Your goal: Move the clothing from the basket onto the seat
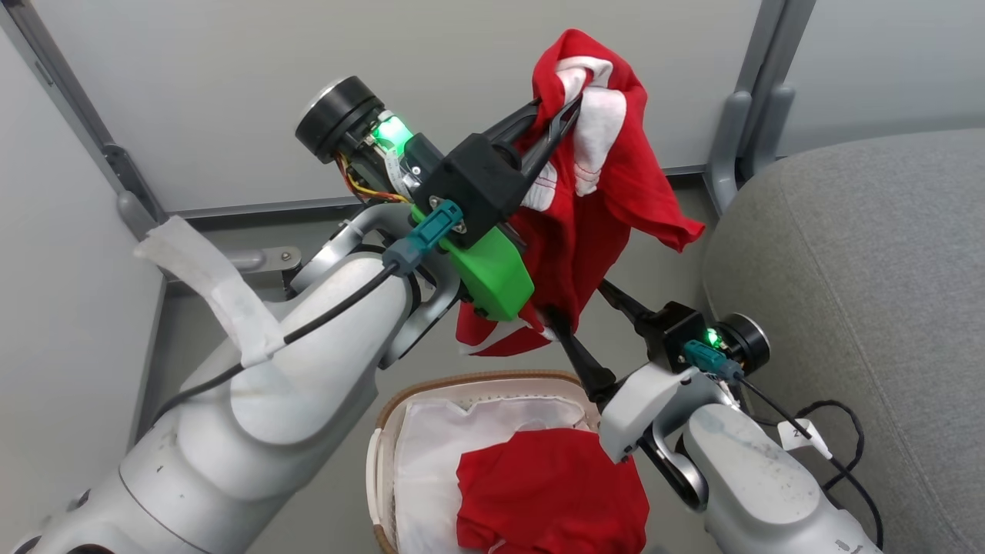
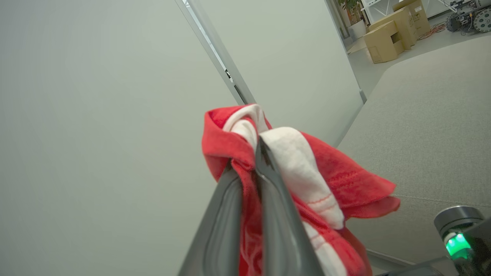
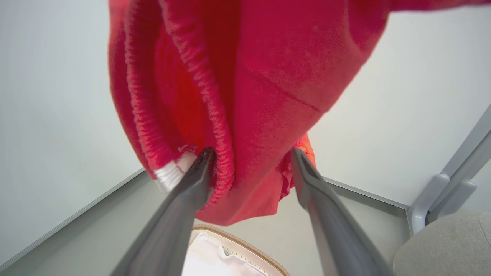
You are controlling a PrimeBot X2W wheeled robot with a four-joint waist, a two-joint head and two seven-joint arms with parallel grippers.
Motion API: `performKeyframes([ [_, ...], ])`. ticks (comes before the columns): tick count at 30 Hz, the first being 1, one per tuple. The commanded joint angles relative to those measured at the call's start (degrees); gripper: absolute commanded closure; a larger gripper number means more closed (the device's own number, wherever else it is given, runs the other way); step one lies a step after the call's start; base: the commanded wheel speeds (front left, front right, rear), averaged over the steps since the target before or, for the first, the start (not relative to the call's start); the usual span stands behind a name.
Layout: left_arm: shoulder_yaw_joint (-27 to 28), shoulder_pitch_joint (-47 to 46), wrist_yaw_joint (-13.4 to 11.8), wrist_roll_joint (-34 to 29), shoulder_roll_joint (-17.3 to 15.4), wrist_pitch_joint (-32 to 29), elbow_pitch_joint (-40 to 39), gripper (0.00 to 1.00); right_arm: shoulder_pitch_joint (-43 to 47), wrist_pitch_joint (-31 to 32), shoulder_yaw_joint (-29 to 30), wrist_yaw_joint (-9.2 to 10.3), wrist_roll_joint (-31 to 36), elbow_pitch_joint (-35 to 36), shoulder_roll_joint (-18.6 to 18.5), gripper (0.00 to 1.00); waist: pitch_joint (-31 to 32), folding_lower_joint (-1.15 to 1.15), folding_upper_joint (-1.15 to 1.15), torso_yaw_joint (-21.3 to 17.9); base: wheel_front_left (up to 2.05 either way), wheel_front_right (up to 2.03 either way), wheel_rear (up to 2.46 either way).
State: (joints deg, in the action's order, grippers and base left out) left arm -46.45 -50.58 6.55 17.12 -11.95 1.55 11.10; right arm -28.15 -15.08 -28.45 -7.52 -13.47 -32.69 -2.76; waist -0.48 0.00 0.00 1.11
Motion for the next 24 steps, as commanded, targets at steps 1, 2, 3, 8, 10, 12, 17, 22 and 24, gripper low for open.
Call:
performKeyframes([
  [1, -0.08, 0.4, -0.31, 0.43, 0.22, -0.2, -0.56, 1.0, -1.26, -0.14, -0.69, 0.06, -1.12, -1.46, -0.23, 0.0, 0.02, 0.0, 0.0, 0.35, 0.0, 0.0, 0.0],
  [2, -0.24, 0.42, -0.35, 0.53, 0.49, -0.28, -0.82, 1.0, -1.89, -0.13, -1.23, 0.06, -1.7, -2.6, -0.22, 0.0, 0.04, 0.0, 0.0, 0.56, 0.0, 0.0, 0.0],
  [3, -0.39, 0.44, -0.36, 0.7, 0.73, -0.43, -0.99, 1.0, -2.39, -0.13, -1.48, 0.06, -2.12, -3.24, -0.22, 0.0, 0.04, 0.0, 0.0, 0.73, 0.0, 0.0, 0.0],
  [8, -0.73, 0.55, -0.32, 1.73, 1.24, -1.03, -2.14, 1.0, -4.57, -0.13, -1.81, 0.06, -3.98, -4.46, -0.23, 0.0, -0.07, 0.0, 0.0, 1.6, 0.0, 0.0, 0.0],
  [10, -0.48, 0.75, -0.56, 2.15, 1.04, -1.14, -2.38, 1.0, -4.89, -0.13, -2.04, 0.06, -4.3, -4.78, -0.23, 0.0, -0.11, 0.0, 0.0, 1.82, 0.0, 0.0, 0.0],
  [12, -0.06, 1.22, -0.9, 2.45, 0.67, -1.2, -2.25, 1.0, -5.12, -0.13, -3.05, 0.06, -4.91, -4.93, -0.2, 0.69, -0.15, 0.0, 0.0, 1.91, 0.0, 0.0, 0.0],
  [17, 1.78, 2.61, -2.32, 3.48, -1.46, -0.83, -0.89, 1.0, -5.6, -0.13, -3.68, 0.06, -5.41, -4.34, -0.28, 1.0, -0.74, 0.0, 0.0, 1.19, 0.0, 0.0, 0.0],
  [22, 4.27, 5.12, -3.98, 5.17, -4.27, 0.31, 1.35, 0.84, -5.12, -0.13, -2.81, 0.06, -5.17, -2.06, -0.24, 1.0, -1.59, 0.0, 0.0, -0.19, 0.0, 0.0, 0.0],
  [24, 5.26, 6.44, -4.71, 5.96, -5.0, 1.34, 2.26, 0.42, -4.92, -0.14, -2.19, 0.06, -4.65, -1.11, -0.25, 1.0, -1.86, 0.0, 0.0, -0.65, 0.0, 0.0, 0.0],
])
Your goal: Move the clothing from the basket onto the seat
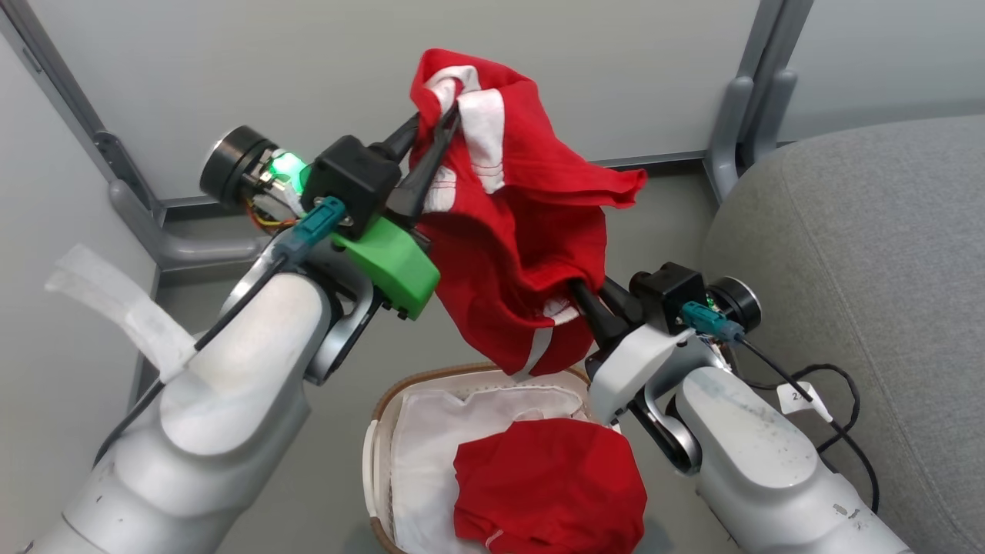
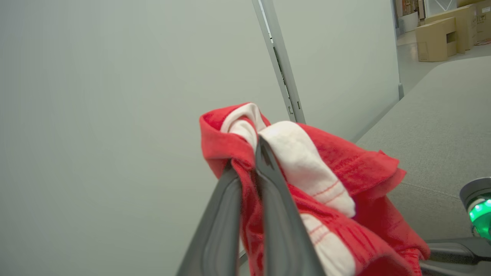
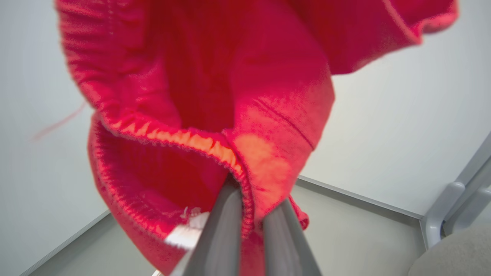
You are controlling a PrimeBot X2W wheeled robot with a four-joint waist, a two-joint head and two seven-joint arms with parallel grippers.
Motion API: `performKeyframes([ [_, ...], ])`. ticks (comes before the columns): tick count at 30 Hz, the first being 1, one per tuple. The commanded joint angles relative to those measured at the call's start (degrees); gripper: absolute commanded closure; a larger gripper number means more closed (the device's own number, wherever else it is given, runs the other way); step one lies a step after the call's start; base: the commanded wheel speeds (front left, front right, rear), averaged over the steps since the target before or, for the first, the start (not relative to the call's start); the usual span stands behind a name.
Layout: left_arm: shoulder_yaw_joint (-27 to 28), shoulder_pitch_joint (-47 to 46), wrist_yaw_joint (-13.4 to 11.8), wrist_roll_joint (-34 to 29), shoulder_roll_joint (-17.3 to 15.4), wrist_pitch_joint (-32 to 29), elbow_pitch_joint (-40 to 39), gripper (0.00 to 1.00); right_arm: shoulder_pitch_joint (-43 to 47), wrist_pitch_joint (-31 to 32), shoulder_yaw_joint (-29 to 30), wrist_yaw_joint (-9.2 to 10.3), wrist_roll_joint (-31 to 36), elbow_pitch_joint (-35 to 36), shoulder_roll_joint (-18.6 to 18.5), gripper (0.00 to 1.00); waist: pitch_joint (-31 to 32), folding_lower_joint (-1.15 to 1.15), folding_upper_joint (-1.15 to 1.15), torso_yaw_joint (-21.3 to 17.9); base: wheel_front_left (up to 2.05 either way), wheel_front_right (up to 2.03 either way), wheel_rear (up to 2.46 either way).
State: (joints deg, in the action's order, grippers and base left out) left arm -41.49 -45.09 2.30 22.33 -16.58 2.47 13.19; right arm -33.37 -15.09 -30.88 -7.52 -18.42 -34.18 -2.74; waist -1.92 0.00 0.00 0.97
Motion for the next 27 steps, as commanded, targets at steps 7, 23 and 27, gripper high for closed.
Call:
performKeyframes([
  [7, 2.58, 6.12, -2.26, 3.36, -1.03, 4.64, 3.15, 0.0, 0.9, -0.13, 3.57, 0.05, 2.15, 3.26, -0.26, 1.0, -1.17, 0.0, 0.0, -1.64, 0.0, 0.0, 0.0],
  [23, 1.49, 19.54, -3.09, 7.57, 0.18, 10.22, 5.69, 0.0, 1.78, -0.13, 16.42, 0.05, 9.21, 5.61, -0.25, 1.0, -2.42, 0.0, 0.0, -3.05, 0.0, 0.0, 0.0],
  [27, 1.26, 21.45, -3.39, 7.74, 0.79, 10.95, 6.01, 0.0, 2.46, -0.13, 18.99, 0.06, 10.67, 6.06, -0.27, 1.0, -2.91, 0.0, 0.0, -4.16, 0.0, 0.0, 0.0],
])
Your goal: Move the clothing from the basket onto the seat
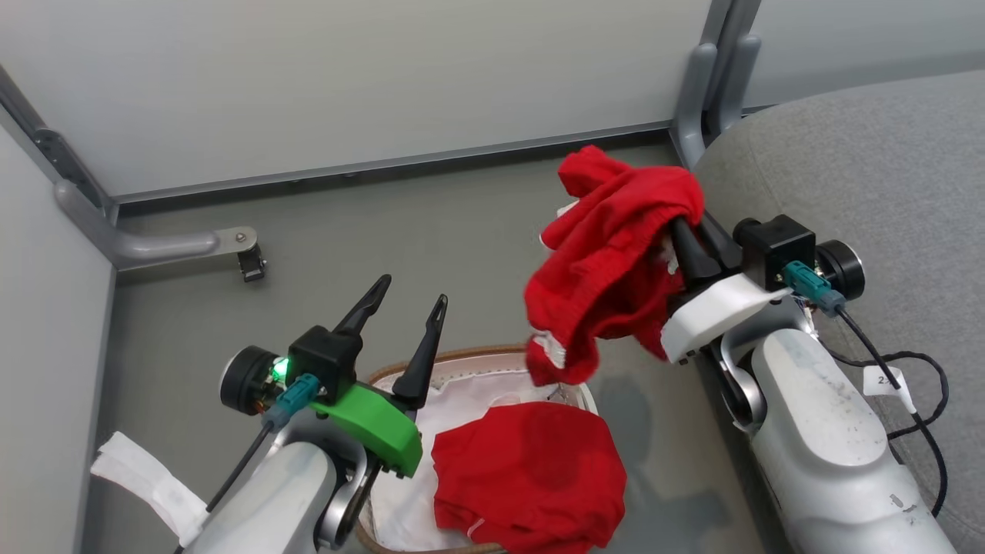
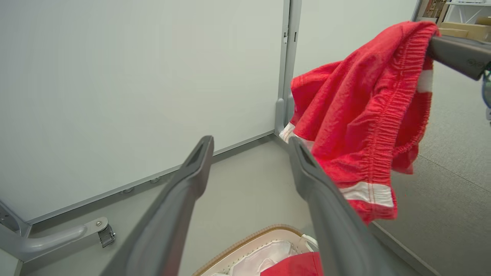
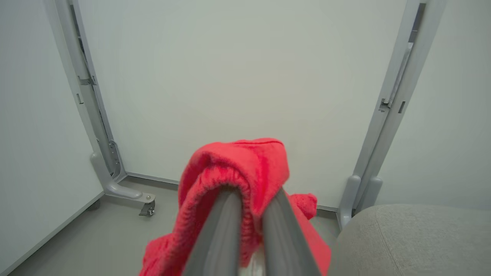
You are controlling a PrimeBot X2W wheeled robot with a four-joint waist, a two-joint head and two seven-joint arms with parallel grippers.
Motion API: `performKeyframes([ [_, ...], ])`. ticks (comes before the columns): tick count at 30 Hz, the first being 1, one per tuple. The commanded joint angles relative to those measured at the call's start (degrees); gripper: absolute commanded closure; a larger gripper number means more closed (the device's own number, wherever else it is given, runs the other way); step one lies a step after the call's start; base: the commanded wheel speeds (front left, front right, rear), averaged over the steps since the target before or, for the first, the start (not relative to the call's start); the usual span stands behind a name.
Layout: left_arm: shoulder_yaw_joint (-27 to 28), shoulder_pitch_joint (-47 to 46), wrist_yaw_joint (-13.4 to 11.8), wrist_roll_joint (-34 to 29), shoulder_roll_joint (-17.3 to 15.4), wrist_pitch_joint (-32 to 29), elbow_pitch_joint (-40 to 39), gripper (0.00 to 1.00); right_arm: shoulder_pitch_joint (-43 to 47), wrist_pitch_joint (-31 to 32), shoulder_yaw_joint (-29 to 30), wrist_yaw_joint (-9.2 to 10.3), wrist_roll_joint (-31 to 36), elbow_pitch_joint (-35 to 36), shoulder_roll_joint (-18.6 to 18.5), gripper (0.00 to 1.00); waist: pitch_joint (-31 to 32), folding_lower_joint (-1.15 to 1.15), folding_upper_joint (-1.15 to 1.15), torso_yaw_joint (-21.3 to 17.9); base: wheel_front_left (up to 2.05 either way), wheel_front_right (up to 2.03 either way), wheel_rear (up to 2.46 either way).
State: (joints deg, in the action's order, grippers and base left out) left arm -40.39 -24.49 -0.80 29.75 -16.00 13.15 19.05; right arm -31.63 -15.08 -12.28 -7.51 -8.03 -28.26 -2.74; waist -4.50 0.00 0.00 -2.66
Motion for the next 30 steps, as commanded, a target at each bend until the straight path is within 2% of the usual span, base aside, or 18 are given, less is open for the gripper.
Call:
performKeyframes([
  [1, 0.12, 1.19, -0.3, 0.39, 0.39, 0.5, 0.15, 0.0, 0.67, -0.14, 0.88, 0.05, 0.56, 0.14, -0.25, 1.0, -0.47, 0.0, 0.0, -0.83, 0.0, 0.0, 0.0],
  [9, -0.53, 2.41, -0.66, -0.44, 2.14, 1.46, -0.01, 0.0, 0.4, -0.14, 3.95, 0.05, 2.84, 0.93, -0.26, 1.0, -2.02, 0.0, 0.0, -4.71, 0.0, 0.0, 0.0],
  [19, -1.5, 0.78, -0.23, -1.73, 3.32, 1.81, -0.06, 0.0, 0.43, -0.14, 7.06, 0.05, 6.14, 3.29, -0.22, 1.0, -5.87, 0.0, 0.0, -13.73, 0.0, 0.0, 0.0],
  [24, -2.27, -0.35, -0.02, -2.66, 3.46, 1.82, 0.36, 0.0, 0.68, -0.14, 7.57, 0.05, 5.54, 4.44, -0.22, 1.0, -7.78, 0.0, 0.0, -18.39, 0.0, 0.0, 0.0],
  [30, -3.23, -1.28, 0.15, -3.3, 3.32, 1.29, 0.55, 0.0, 1.98, -0.14, 7.55, 0.05, 4.87, 4.76, -0.22, 1.0, -9.38, 0.0, 0.0, -21.96, 0.0, 0.0, 0.0],
])
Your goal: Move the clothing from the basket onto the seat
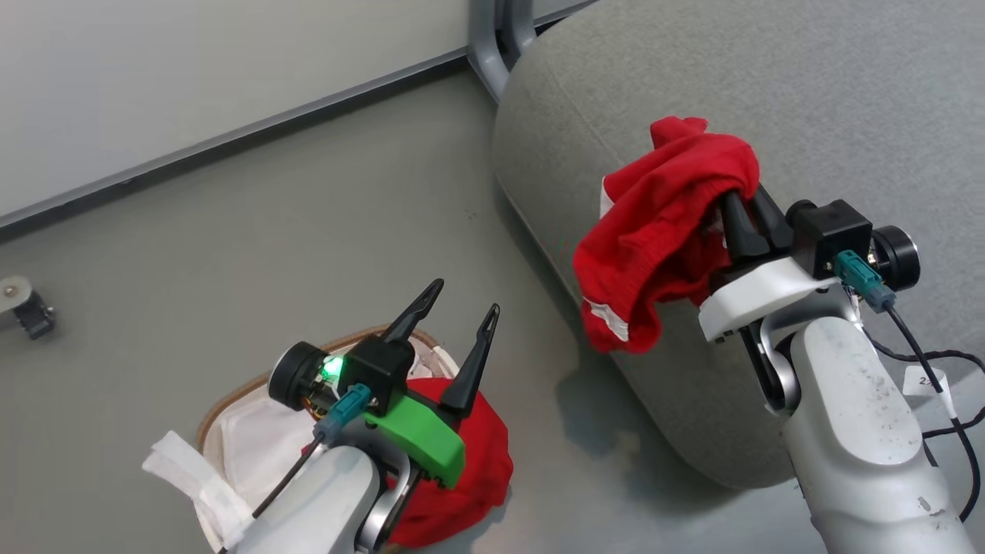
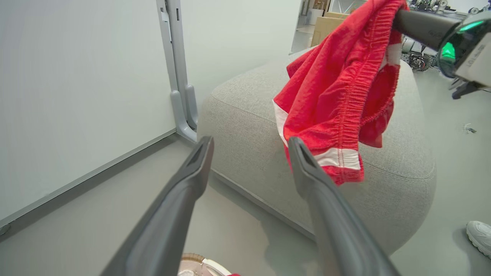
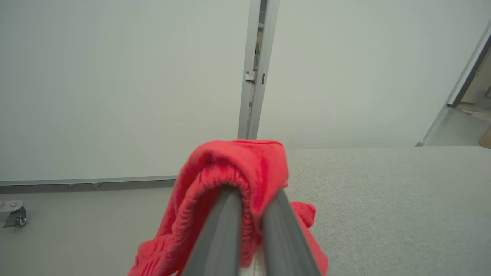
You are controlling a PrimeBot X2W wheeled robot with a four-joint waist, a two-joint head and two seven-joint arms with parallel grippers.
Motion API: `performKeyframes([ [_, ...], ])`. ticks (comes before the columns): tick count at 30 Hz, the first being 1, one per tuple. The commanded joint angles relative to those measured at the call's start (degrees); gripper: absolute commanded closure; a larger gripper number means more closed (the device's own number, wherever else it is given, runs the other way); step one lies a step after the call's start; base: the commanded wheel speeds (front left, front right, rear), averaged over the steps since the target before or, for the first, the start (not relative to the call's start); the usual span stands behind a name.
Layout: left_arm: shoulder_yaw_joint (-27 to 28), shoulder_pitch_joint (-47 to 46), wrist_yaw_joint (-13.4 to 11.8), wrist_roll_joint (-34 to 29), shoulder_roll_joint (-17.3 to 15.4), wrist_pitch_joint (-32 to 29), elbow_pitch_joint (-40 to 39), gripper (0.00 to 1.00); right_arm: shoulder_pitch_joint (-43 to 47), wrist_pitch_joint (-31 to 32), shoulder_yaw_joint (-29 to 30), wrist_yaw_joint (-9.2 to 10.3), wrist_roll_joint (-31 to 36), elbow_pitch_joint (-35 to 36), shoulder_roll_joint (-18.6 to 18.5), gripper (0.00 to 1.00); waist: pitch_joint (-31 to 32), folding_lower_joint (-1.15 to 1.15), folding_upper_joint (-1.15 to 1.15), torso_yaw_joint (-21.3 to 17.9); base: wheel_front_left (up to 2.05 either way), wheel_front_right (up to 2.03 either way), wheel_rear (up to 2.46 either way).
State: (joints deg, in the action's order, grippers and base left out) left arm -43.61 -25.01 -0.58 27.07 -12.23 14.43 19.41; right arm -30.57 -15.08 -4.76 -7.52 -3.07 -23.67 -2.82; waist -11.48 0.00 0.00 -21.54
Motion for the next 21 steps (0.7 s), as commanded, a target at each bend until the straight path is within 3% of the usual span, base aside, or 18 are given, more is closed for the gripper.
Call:
performKeyframes([
  [1, -0.16, -0.83, -0.06, -0.75, -0.45, -0.13, 0.17, 0.0, 1.0, -0.14, 0.22, 0.06, 0.02, 0.18, -0.13, 1.0, -2.6, 0.0, 0.0, -3.35, 0.0, 0.0, 0.0],
  [7, -1.28, -1.44, -0.04, -1.21, -0.34, -0.67, -0.7, 0.0, 2.17, -0.14, 1.61, 0.06, 1.23, 0.28, -0.14, 1.0, -3.84, 0.0, 0.0, -3.42, 0.0, 0.0, 0.0],
  [16, -2.15, -2.67, -0.29, -1.82, -0.85, -1.72, -1.85, 0.0, -0.46, -0.14, 3.49, 0.06, 2.97, -0.12, -0.14, 1.0, -6.41, 0.0, 0.0, -0.36, 0.0, 0.0, 0.0],
  [21, -3.17, -3.95, 0.06, -2.55, -0.66, -2.55, -2.82, 0.0, -5.75, -0.14, 3.86, 0.06, 4.15, -2.9, -2.53, 1.0, -9.05, 0.0, 0.0, 2.26, 0.0, 0.0, 0.0],
])
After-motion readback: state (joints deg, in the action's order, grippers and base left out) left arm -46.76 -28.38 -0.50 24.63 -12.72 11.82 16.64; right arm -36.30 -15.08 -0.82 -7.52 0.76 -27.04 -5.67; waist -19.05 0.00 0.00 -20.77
